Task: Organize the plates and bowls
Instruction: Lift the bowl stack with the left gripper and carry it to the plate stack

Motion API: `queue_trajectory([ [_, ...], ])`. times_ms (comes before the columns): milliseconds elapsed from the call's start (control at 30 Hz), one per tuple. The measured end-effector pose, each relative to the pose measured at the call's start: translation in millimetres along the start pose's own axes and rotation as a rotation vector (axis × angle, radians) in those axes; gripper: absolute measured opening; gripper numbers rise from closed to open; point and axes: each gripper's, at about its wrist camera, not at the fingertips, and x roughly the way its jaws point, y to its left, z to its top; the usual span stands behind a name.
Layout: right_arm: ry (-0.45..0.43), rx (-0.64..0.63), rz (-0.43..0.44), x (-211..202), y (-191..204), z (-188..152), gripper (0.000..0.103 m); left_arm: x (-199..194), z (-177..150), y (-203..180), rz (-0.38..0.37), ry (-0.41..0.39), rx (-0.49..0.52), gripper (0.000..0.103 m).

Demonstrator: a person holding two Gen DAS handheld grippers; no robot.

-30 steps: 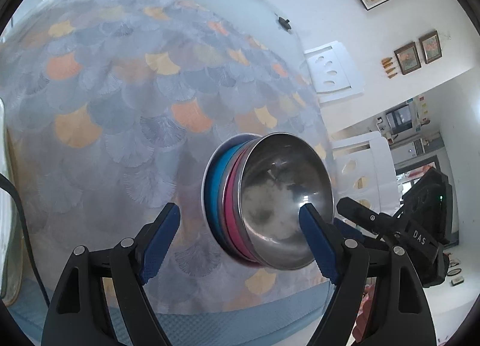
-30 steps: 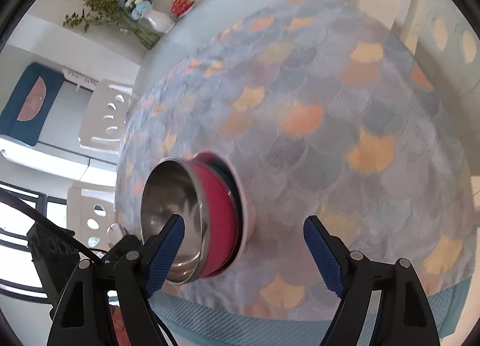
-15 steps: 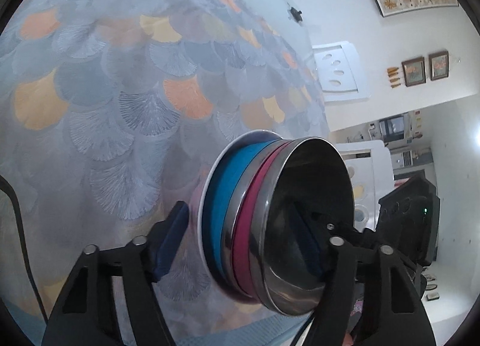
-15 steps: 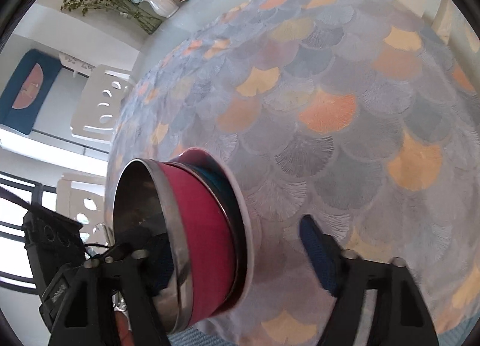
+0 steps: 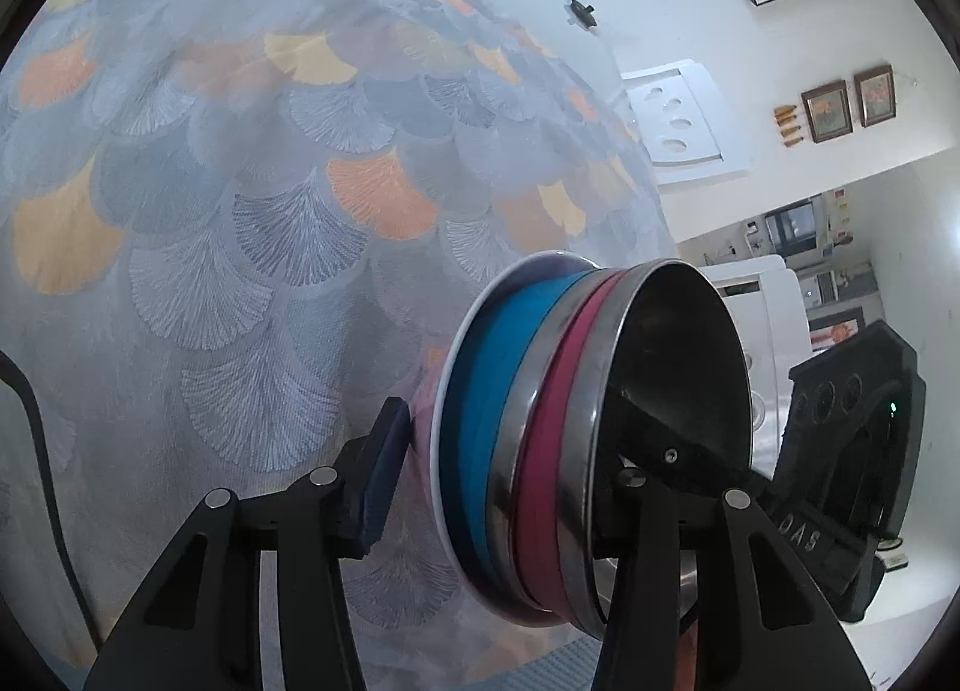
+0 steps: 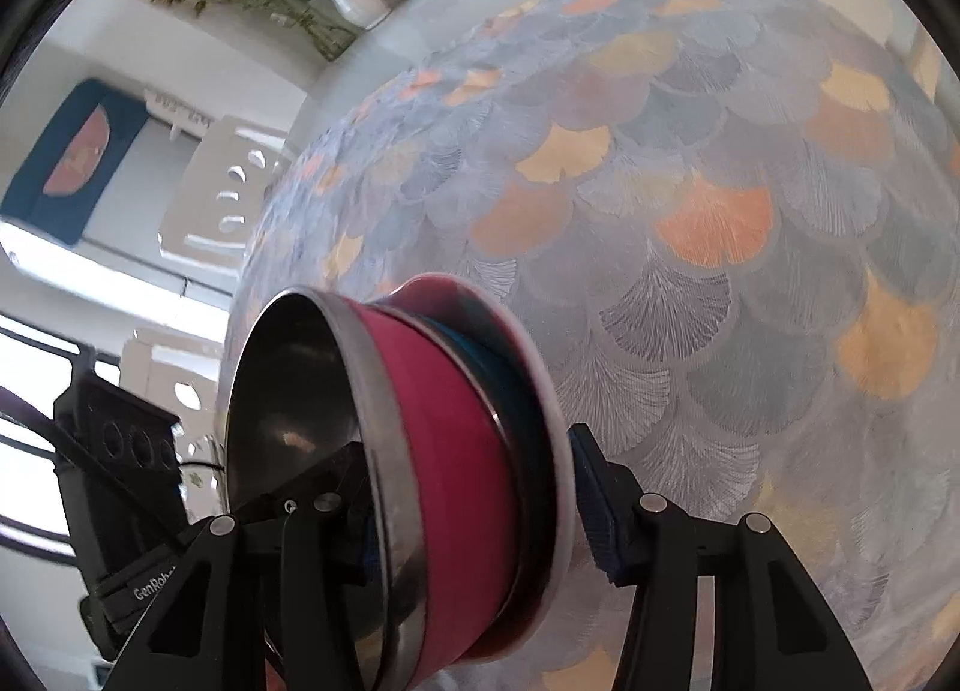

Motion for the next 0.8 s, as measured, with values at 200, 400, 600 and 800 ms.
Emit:
queue_trajectory([
  [200, -0.007, -0.053, -0.028, 0, 11, 1, 0.05, -5, 3, 3, -0.005, -0.006, -0.003, 0.044],
  [400, -0.04, -0.08, -0.024, -7, 19, 2, 0.049, -13, 6, 0, -0.02, -0.04, 0.004, 0.044],
  [600, -0.079, -0.074, -0.002, -20, 26, 1, 0.049, -27, 4, -6, -0.023, -0.076, 0.025, 0.044],
  [800, -0.111, -0.098, 0.003, -34, 46, -3, 0.049, -50, 2, -9, -0.047, -0.115, 0.012, 0.044],
])
